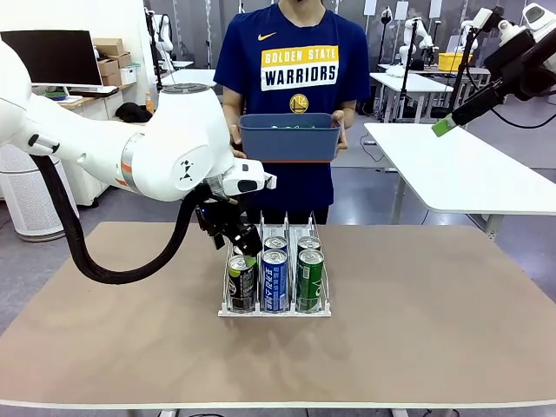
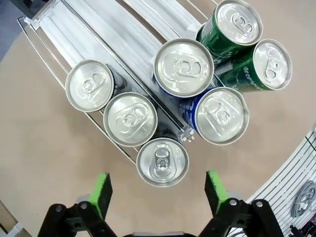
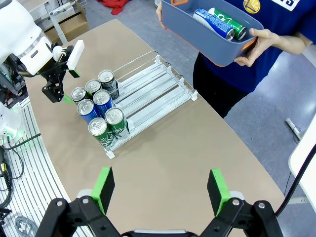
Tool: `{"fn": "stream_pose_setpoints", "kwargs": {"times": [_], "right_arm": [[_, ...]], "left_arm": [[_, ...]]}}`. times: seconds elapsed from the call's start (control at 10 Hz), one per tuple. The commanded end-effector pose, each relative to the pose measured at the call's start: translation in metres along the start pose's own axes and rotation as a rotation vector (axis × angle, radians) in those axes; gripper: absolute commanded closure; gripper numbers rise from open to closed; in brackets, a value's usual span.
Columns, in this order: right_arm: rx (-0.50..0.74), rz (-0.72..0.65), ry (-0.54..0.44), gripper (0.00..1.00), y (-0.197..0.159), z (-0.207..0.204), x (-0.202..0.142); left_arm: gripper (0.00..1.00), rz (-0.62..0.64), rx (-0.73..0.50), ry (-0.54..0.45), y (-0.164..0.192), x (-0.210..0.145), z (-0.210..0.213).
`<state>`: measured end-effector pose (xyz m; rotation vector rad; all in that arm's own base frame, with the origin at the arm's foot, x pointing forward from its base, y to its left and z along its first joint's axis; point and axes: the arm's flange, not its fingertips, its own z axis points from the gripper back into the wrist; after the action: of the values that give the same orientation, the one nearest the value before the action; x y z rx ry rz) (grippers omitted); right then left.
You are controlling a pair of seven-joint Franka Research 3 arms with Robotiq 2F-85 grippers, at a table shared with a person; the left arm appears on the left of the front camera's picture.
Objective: Fill the beverage cans into the dispenser.
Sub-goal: Place the picked Pepsi coke in the line of the Automatic Can Dispenser with the same cans, then pick up the Ionic drink handed by the human.
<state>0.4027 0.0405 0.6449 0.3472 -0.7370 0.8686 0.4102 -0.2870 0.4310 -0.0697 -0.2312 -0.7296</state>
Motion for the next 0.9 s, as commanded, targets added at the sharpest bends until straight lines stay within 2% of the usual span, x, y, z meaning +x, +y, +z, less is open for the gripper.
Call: {"fn": "stream_pose_setpoints", "kwargs": {"times": [0.0, 0.8], "right_arm": [[0.001, -0.001, 0.001, 0.0, 0.0005, -0.001, -0.0012], [0.001, -0.001, 0.001, 0.0, 0.0005, -0.001, -0.0012]], "left_arm": [[0.0, 0.0, -0.006, 0.0, 0.0004, 0.0008, -0.0038], [0.0, 0.0, -0.006, 0.0, 0.0004, 0.0008, -0.0038]]}}
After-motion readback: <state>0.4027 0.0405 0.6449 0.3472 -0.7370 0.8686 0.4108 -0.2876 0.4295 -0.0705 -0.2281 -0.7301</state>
